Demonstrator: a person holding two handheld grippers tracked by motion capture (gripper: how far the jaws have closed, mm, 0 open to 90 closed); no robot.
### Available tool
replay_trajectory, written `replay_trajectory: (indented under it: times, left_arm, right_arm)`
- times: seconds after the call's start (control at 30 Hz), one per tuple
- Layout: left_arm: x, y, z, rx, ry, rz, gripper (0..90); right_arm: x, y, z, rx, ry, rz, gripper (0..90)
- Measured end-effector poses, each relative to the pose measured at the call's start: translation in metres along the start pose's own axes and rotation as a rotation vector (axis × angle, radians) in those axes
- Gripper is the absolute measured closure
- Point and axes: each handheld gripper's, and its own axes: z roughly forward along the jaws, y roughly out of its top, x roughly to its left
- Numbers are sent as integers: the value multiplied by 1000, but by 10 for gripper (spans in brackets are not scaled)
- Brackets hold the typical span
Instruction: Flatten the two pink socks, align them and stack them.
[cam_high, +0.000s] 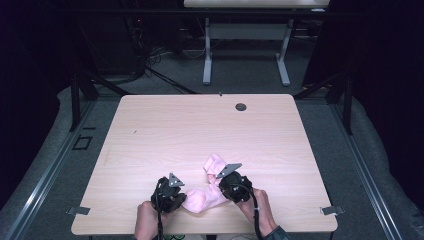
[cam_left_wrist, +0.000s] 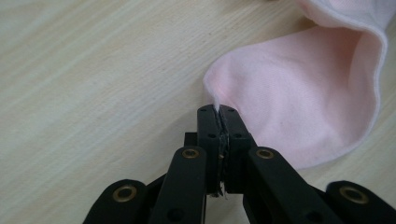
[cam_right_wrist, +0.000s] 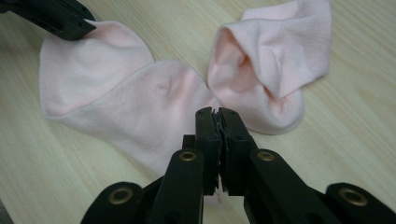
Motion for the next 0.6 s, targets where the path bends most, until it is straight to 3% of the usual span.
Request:
replay_trajectory:
  times: [0.03, 0.17, 0.37, 0.47, 0.5, 0.6]
  left_arm:
    - [-2, -1, 1, -10, -24, -36, 881]
    - [-5, -2, 3, -23, -47, -62, 846]
    - [-17, -1, 5, -31, -31, -49, 796]
    - [-21, -1, 4, -29, -25, -42, 715]
    - [-21, -1, 4, -29, -25, -42, 705]
    - [-22, -1, 2, -25, -25, -32, 648]
  right_arm:
    - [-3, -2, -3, 3, -26, -13, 870]
    - [-13, -11, -13, -5, -38, -11, 868]
    - [-22, -32, -25, 34, -38, 0, 856]
    - [-26, -54, -34, 77, -35, 46, 777]
    - [-26, -54, -34, 77, -35, 46, 777]
    - [-34, -65, -47, 28, -5, 136, 668]
